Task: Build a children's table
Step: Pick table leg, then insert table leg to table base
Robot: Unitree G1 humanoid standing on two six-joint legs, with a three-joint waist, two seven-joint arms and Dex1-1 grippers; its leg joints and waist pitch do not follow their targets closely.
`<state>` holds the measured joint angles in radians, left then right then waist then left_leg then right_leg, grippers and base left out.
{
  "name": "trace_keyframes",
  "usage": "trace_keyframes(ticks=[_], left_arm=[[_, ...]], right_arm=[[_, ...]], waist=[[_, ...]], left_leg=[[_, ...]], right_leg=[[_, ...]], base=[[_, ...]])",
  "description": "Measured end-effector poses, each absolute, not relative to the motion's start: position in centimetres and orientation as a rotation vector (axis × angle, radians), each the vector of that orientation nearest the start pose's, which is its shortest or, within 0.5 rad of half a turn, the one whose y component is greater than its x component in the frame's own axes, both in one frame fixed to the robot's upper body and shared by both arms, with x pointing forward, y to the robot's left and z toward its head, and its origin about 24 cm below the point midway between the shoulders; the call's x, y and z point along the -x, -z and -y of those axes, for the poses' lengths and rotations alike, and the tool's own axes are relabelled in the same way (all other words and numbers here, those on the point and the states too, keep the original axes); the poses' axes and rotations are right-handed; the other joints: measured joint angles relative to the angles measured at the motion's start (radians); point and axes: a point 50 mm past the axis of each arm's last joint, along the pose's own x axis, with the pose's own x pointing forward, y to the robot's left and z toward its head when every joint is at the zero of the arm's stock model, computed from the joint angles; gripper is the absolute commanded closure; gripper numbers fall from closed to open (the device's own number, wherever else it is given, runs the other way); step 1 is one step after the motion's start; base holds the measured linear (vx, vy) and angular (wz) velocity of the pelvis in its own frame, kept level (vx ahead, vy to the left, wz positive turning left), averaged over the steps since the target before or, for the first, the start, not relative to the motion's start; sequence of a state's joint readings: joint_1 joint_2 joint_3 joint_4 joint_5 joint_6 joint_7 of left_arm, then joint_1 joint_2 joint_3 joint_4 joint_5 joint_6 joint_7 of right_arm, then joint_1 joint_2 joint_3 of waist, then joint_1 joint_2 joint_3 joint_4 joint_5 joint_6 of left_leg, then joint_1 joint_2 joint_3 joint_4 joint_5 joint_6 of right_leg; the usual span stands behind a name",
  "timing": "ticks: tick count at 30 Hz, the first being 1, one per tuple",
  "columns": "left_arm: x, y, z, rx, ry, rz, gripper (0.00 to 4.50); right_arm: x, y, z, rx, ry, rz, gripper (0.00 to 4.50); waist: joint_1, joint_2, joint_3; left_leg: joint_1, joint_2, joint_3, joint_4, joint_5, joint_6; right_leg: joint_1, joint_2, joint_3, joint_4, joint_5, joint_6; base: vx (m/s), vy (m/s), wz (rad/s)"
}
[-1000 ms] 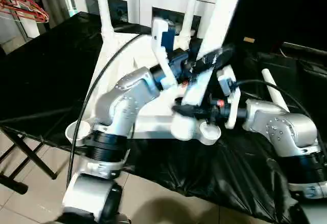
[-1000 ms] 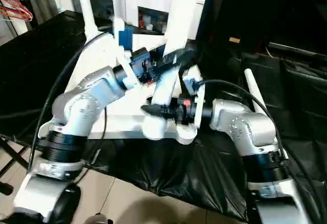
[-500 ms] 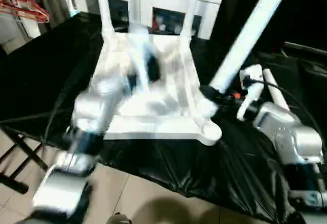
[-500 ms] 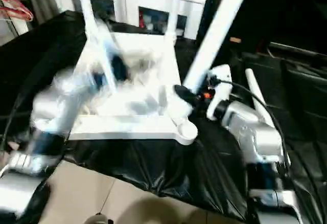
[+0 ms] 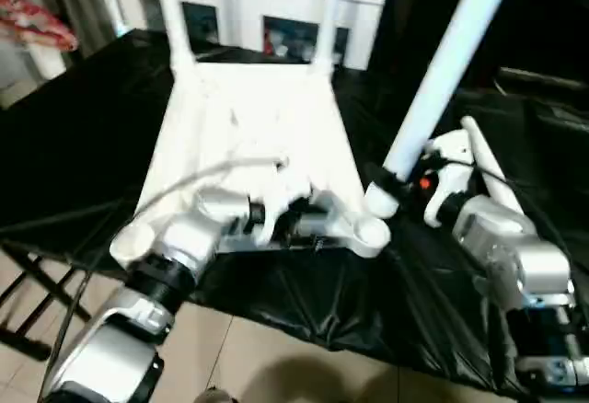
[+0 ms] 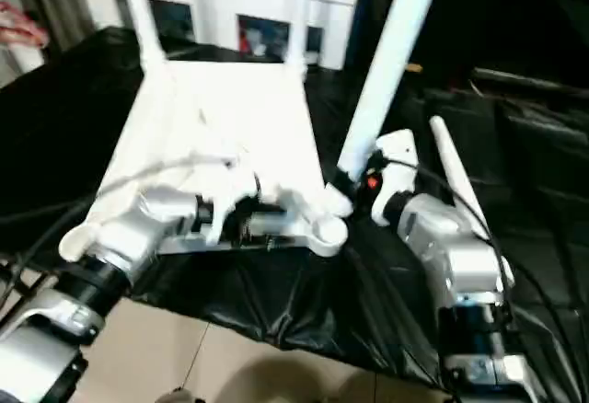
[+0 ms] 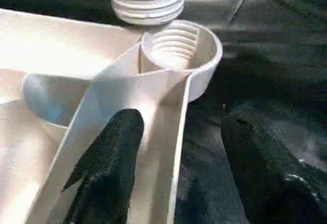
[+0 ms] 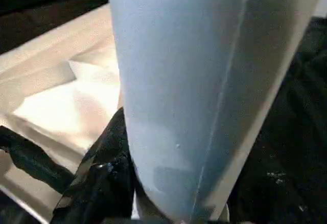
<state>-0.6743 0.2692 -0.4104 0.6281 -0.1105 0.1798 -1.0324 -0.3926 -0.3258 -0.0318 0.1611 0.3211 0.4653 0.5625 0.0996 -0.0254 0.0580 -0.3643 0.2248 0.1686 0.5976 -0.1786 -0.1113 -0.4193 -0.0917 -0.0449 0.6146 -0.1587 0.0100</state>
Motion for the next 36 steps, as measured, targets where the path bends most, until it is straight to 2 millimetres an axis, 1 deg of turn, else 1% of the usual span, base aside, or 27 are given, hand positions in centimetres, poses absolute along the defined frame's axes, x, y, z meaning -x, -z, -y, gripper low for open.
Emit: trace_keyframes(ticks=[8, 10, 12, 13, 16, 18, 22, 24, 26, 27, 29, 30, 31, 36], left_arm=[[-32.9, -5.1, -8.5, -0.339, 1.291, -0.408, 2.7], [-32.9, -5.1, -8.6, -0.334, 1.288, -0.406, 2.78], [-32.9, -5.1, -8.8, -0.341, 1.289, -0.408, 3.11], [-32.9, -5.1, -8.9, -0.348, 1.291, -0.41, 3.11], [-32.9, -5.1, -9.6, -0.373, 1.301, -0.429, 3.33], [-32.9, -5.2, -10.0, -0.389, 1.306, -0.438, 3.52], [-32.9, -5.3, -10.4, -0.409, 1.313, -0.448, 3.66], [-32.9, -5.3, -10.4, -0.417, 1.316, -0.45, 3.94], [-32.9, -5.3, -10.4, -0.425, 1.322, -0.451, 4.04], [-32.8, -5.3, -10.3, -0.429, 1.327, -0.451, 4.22], [-32.8, -5.3, -10.3, -0.43, 1.334, -0.452, 4.4], [-32.8, -5.3, -10.4, -0.43, 1.336, -0.453, 4.4], [-32.8, -5.3, -10.4, -0.43, 1.338, -0.454, 4.49], [-32.7, -5.4, -10.4, -0.431, 1.348, -0.454, 4.5]], right_arm=[[-31.4, -9.2, 16.7, -0.06, -0.606, -0.198, 2.61], [-31.3, -9.1, 16.6, -0.062, -0.61, -0.202, 2.61], [-31.3, -9.1, 16.6, -0.062, -0.612, -0.204, 2.61], [-31.3, -9.1, 16.6, -0.062, -0.613, -0.204, 2.61], [-31.2, -9.0, 16.5, -0.063, -0.624, -0.211, 2.61], [-31.2, -9.0, 16.4, -0.063, -0.628, -0.214, 2.61], [-31.1, -8.8, 16.1, -0.063, -0.655, -0.233, 2.61], [-31.0, -8.6, 15.7, -0.061, -0.68, -0.245, 2.61], [-31.0, -8.6, 15.6, -0.061, -0.696, -0.249, 2.61], [-30.9, -8.6, 15.6, -0.061, -0.698, -0.252, 2.61], [-30.9, -8.4, 15.6, -0.057, -0.71, -0.267, 2.61], [-30.8, -8.4, 15.5, -0.053, -0.725, -0.274, 2.61], [-30.8, -8.5, 15.4, -0.051, -0.733, -0.275, 2.61], [-30.6, -8.7, 15.2, -0.026, -0.769, -0.294, 2.61]], waist=[[-0.007, 0.002, -0.001], [-0.007, 0.002, -0.001], [-0.008, 0.002, -0.001], [-0.009, 0.002, -0.001], [-0.012, 0.002, -0.001], [-0.011, 0.002, -0.001], [-0.01, 0.002, -0.001], [-0.01, 0.002, -0.001], [-0.01, 0.002, -0.001], [-0.01, 0.002, -0.001], [-0.01, 0.001, -0.001], [-0.011, 0.001, -0.001], [-0.011, 0.001, -0.001], [-0.011, -0.001, -0.001]], left_leg=[[0.0, 0.0, 0.0, 0.0, 0.0, 0.0], [0.0, 0.0, 0.0, 0.0, 0.0, 0.0], [0.0, 0.0, 0.0, 0.0, 0.0, 0.0], [0.0, 0.0, 0.0, 0.0, 0.0, 0.0], [0.0, 0.0, 0.0, -0.001, 0.0, 0.0], [0.0, 0.0, 0.0, -0.002, 0.0, 0.0], [0.0, 0.0, 0.0, -0.002, 0.0, 0.0], [-0.001, 0.0, 0.0, -0.002, 0.0, 0.0], [-0.001, 0.0, 0.0, -0.002, 0.0, 0.0], [-0.001, 0.0, 0.0, -0.002, 0.0, 0.0], [-0.001, 0.0, 0.0, -0.002, 0.0, 0.0], [-0.001, 0.0, 0.0, -0.002, 0.0, 0.0], [-0.001, 0.0, 0.0, -0.002, 0.0, 0.0], [-0.001, 0.0, 0.001, -0.002, 0.0, 0.0]], right_leg=[[0.001, 0.0, 0.0, 0.0, 0.0, 0.0], [0.001, 0.0, 0.0, 0.0, 0.0, 0.0], [0.001, 0.0, 0.0, 0.0, 0.0, -0.001], [0.001, 0.0, 0.0, 0.0, 0.001, -0.001], [0.001, 0.0, 0.0, 0.0, 0.0, 0.0], [0.001, 0.0, 0.0, 0.0, -0.001, 0.003], [0.001, 0.0, 0.0, 0.0, -0.001, 0.002], [0.001, 0.0, 0.0, 0.0, -0.001, 0.002], [0.001, 0.0, 0.0, 0.0, -0.001, 0.002], [0.001, 0.0, 0.0, 0.0, -0.001, 0.002], [0.001, 0.0, 0.0, -0.001, -0.001, 0.002], [0.001, 0.0, 0.0, -0.001, -0.001, 0.002], [0.001, 0.0, 0.0, -0.001, -0.001, 0.002], [0.001, 0.0, 0.001, -0.001, -0.001, 0.002]], base=[[0.0, 0.0, 0.0], [0.0, 0.0, 0.0], [0.0, 0.0, 0.0], [0.0, 0.0, 0.0], [0.0, 0.0, 0.0], [0.0, 0.0, 0.0], [0.0, 0.0, 0.0], [0.0, 0.0, 0.0], [0.0, 0.0, 0.0], [0.0, 0.0, 0.0], [0.0, 0.0, 0.0], [0.0, 0.0, 0.0], [0.0, 0.0, 0.0], [0.0, 0.0, 0.0]])
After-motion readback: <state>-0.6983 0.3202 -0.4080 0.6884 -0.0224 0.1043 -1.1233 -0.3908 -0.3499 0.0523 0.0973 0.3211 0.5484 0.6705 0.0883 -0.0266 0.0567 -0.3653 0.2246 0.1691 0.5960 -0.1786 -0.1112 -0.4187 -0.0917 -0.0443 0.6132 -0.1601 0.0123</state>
